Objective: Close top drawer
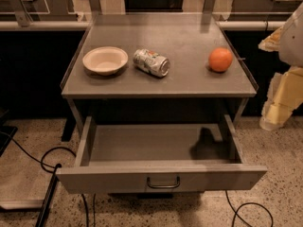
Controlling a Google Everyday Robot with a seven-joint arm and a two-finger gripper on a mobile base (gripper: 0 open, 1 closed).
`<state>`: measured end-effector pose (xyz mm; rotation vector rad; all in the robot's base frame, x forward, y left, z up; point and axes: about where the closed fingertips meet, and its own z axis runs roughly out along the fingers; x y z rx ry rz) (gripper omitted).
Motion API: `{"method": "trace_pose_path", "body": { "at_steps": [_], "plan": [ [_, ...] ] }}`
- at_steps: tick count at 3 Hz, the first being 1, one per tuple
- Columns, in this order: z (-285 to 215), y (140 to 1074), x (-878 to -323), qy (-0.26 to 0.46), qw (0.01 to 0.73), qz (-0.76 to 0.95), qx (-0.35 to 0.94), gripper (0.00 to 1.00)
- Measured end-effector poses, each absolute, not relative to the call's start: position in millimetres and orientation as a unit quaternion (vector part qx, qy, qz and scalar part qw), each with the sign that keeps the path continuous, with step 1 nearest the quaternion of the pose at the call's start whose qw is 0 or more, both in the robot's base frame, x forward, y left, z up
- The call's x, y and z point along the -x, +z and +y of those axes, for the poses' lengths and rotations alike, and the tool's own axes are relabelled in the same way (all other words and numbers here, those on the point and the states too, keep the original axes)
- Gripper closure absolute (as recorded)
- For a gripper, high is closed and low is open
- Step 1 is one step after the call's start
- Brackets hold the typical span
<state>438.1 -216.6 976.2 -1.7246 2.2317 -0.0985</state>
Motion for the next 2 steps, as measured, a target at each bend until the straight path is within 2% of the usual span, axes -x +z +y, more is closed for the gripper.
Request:
{"method": "trace_pose_path", "body": {
  "at_steps": [1,2],
  "plan": [
    [-216.6,976.2,-438.1,-0.034,0.159,0.781,0.603,0.00],
    [-216.6,976.3,-438.2,-0.035,0.159,0.781,0.603,0.19]
  ]
}}
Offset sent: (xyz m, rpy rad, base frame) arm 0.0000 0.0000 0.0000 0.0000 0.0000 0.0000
